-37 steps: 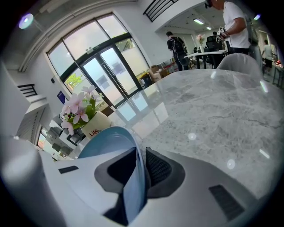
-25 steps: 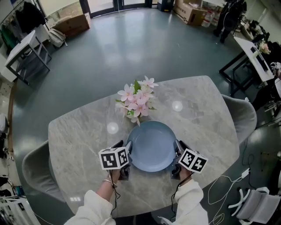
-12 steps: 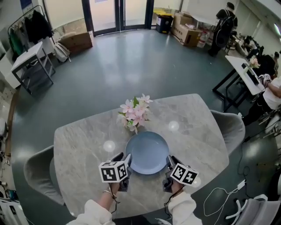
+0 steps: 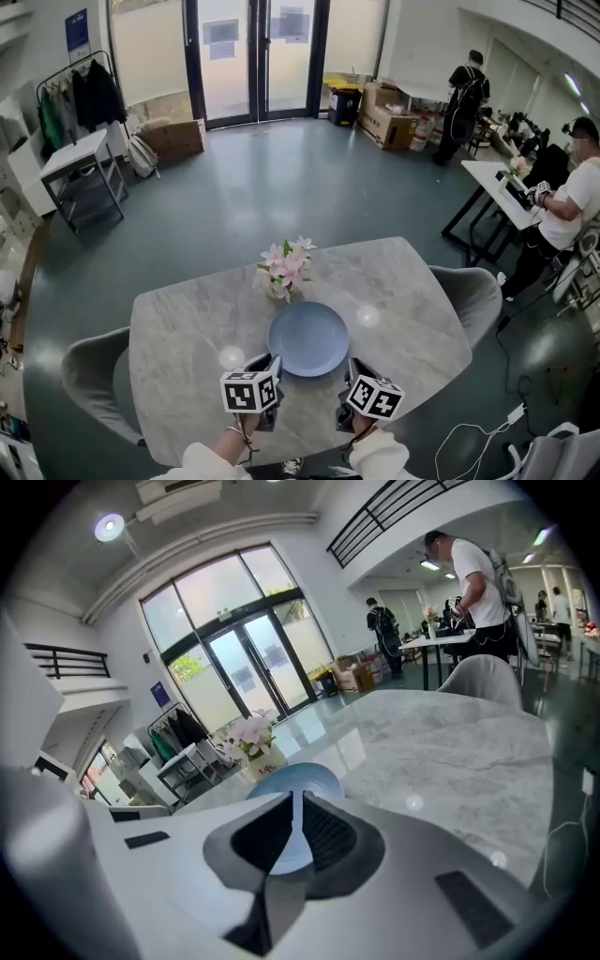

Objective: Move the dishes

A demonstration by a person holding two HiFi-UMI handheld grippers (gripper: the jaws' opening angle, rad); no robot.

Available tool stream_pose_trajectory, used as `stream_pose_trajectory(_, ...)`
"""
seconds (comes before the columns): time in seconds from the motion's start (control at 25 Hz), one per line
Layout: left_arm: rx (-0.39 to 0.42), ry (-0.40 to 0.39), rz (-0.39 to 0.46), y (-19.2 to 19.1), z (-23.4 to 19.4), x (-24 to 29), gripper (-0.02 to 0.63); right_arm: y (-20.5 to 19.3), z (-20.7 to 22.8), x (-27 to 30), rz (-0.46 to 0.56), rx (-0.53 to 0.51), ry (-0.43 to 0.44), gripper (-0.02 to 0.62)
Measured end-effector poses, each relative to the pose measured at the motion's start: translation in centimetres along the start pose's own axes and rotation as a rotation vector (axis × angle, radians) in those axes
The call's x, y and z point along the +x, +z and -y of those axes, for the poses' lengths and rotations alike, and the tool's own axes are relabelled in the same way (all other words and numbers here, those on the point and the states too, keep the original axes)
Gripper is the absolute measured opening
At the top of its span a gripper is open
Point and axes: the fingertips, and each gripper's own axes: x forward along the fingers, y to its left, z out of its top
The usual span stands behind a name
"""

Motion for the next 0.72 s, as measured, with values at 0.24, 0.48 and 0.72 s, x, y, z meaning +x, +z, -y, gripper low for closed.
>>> stream_pose_trajectory(0.24,0.048,0.001,0.03,-1.2,2.0,-3.3,0.015,-0.9,-1.3,-3.9,0.034,-0.044,0.032,0.071)
stream_pose_trajectory(0.48,0.077,-0.018,0.054,-2.4,4.2,-5.9,0.008,-1.8,-1.8,-7.0,0.041,-0.09,0.056,0.064)
stream_pose_trajectory(0.72,0.099,-0.031,0.072,-3.5,5.7,-8.1,0.008,-3.3,-2.5,-8.8,0.035,-0.097,0.091,0.063)
